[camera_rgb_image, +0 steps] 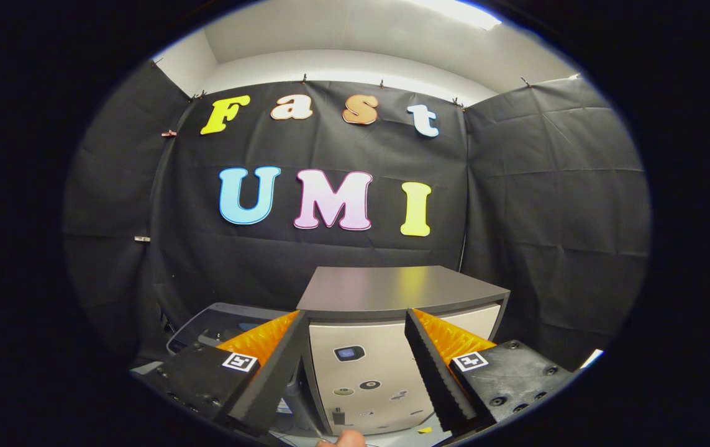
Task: Put the clothes into the washing machine and then close the washing machine lid.
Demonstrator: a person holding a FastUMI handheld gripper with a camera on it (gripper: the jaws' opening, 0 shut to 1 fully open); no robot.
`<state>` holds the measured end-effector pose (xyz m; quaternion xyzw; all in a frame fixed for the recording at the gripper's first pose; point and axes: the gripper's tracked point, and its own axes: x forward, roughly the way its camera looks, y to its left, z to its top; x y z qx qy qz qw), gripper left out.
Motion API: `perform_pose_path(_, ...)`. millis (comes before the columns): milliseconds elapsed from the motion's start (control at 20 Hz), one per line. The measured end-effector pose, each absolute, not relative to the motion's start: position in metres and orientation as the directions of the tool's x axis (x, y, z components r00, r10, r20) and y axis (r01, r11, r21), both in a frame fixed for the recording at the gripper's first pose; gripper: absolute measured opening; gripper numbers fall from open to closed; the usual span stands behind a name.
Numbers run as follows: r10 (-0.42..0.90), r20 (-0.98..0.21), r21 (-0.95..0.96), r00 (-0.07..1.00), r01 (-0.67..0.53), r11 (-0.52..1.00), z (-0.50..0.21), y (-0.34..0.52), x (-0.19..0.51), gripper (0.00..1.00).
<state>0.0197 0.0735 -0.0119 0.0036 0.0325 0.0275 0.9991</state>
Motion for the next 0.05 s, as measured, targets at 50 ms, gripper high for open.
perform_pose_path(50,0.056,-0.063,0.006,0.996,-0.056,0.998,-0.0109,0.0742,0.0194,0.98)
